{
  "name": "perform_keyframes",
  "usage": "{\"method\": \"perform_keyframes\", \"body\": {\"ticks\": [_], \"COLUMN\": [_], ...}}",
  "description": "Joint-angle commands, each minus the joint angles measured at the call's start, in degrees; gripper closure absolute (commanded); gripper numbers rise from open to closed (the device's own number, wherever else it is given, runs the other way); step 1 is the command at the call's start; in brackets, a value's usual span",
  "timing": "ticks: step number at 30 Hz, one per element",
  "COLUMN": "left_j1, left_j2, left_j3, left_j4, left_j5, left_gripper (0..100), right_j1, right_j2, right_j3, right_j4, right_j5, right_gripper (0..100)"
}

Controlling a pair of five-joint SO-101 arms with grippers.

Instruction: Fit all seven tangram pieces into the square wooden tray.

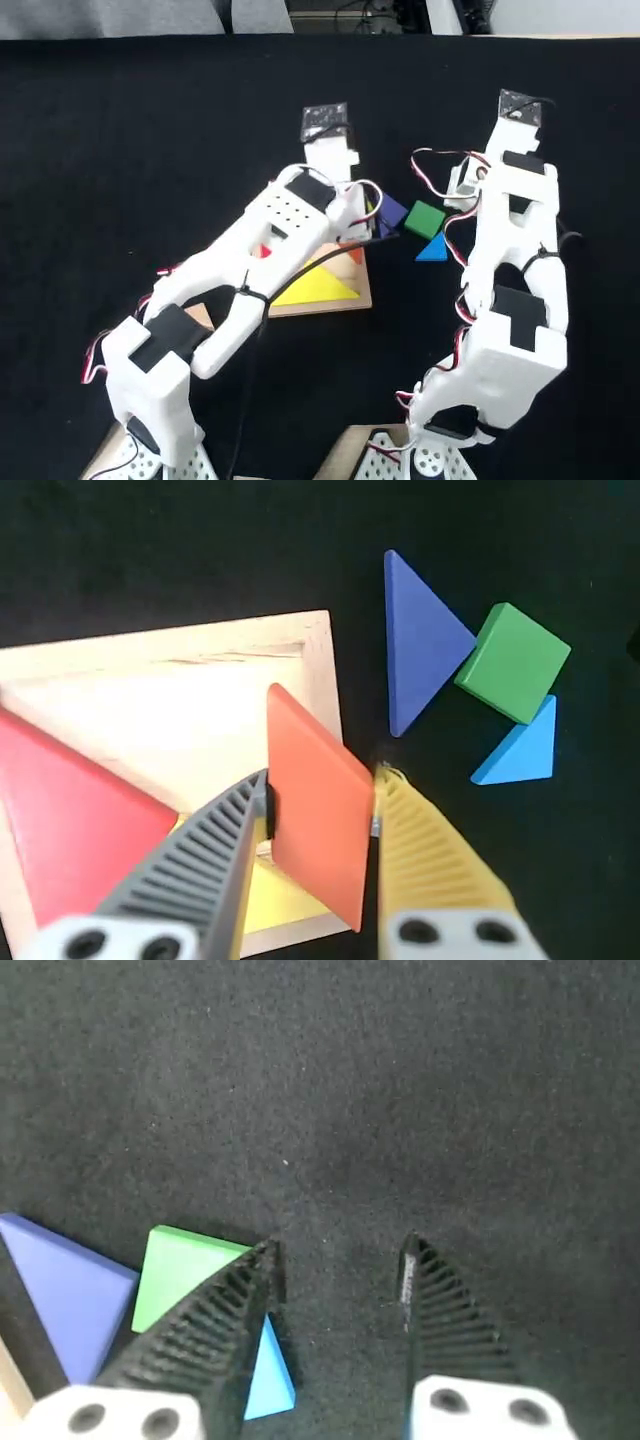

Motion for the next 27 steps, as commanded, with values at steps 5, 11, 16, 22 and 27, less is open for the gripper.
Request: {"method": "perform_keyframes", "body": {"ticks": [5,11,16,22,27], "left_j1": [-0.22,0.22,0.31,0.40,0.31], "left_j2": [-0.26,1.76,3.69,3.69,2.20], "left_j3": [3.65,6.02,5.76,5.76,3.30], "left_j4": [-3.43,-5.36,-5.54,-5.27,-0.35], "left_j5": [5.80,5.89,5.89,5.63,5.45], "left_gripper": [93,81,81,80,80], "right_j1": [0.53,0.53,0.44,0.44,0.44], "right_j2": [-0.84,-0.84,-0.84,-0.84,-0.84], "right_j3": [-3.30,-3.30,-3.30,-3.30,-3.30], "right_j4": [-0.97,-0.97,-0.97,-0.97,-1.05], "right_j5": [-0.44,-0.44,-0.44,-0.44,-0.35], "right_gripper": [81.2,81.2,81.2,81.2,81.2]}}
